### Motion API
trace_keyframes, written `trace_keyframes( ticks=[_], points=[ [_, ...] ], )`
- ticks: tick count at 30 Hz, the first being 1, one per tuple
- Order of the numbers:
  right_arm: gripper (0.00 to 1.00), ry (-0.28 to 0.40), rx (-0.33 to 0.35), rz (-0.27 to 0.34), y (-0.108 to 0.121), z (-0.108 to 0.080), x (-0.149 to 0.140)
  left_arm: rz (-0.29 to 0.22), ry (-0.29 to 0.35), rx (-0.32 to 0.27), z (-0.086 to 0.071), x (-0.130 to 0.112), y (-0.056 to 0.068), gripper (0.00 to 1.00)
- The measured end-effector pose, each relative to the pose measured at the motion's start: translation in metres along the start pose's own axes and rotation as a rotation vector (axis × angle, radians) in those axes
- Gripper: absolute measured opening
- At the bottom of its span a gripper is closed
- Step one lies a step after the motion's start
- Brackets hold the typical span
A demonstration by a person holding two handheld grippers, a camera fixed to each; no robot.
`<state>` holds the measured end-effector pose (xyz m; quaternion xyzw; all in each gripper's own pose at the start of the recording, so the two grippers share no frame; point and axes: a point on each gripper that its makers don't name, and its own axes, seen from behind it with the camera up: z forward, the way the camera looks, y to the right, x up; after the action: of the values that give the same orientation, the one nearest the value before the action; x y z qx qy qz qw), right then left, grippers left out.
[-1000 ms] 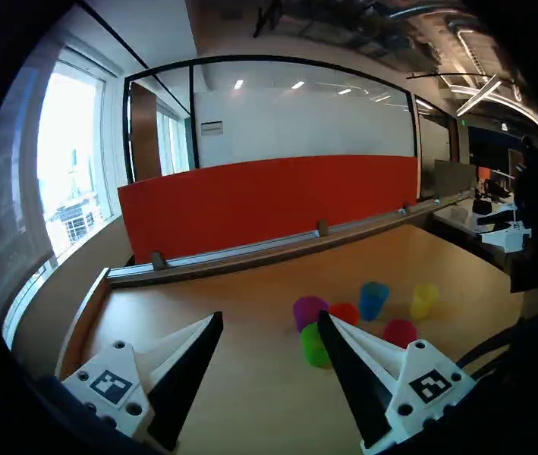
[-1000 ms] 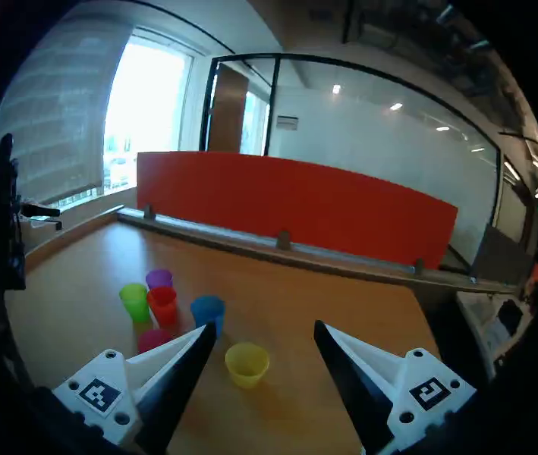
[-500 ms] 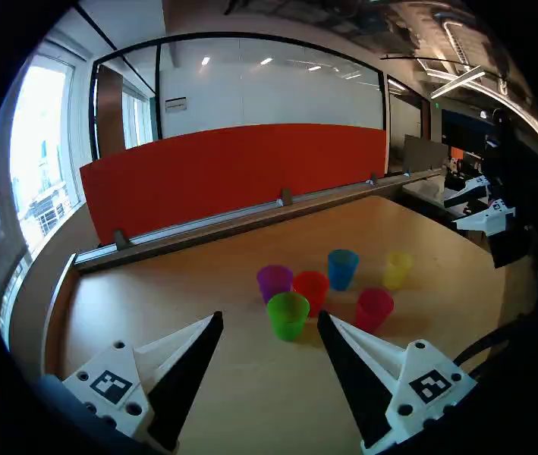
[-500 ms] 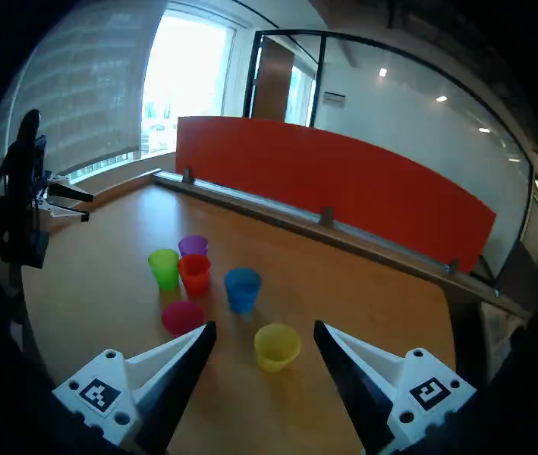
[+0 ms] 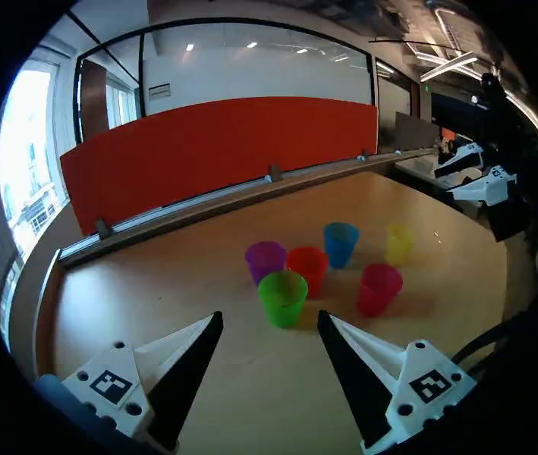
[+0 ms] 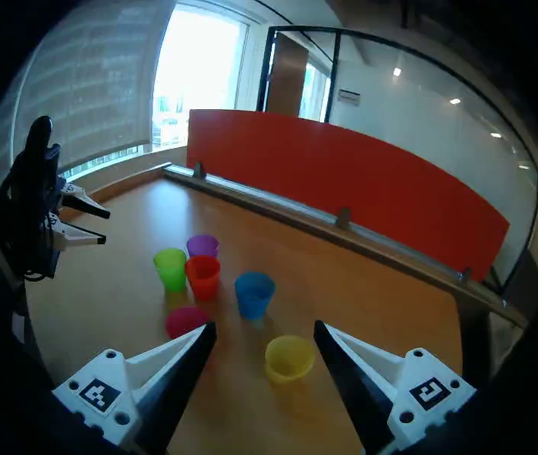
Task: Pour water
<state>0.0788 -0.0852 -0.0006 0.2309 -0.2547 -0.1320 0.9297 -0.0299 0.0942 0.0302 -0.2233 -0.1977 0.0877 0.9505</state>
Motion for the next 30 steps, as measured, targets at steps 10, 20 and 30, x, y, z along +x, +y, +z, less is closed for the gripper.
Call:
trace_keyframes(
  ticks=[10, 20, 30],
  points=[
    [1.0, -0.02, 0.012, -0.005, -0.004, 0.013, 0.001, 0.025, -0.054, -0.047, 0.049, -0.026, 0.01, 0.93],
    [1.0, -0.043, 0.01, -0.017, -0.003, 0.023, -0.003, 0.05, -0.107, -0.097, 0.09, -0.048, 0.018, 0.92],
    [1.0, -0.063, 0.01, -0.016, -0.001, 0.032, -0.007, 0.055, -0.141, -0.117, 0.123, -0.062, 0.015, 0.92]
  ],
)
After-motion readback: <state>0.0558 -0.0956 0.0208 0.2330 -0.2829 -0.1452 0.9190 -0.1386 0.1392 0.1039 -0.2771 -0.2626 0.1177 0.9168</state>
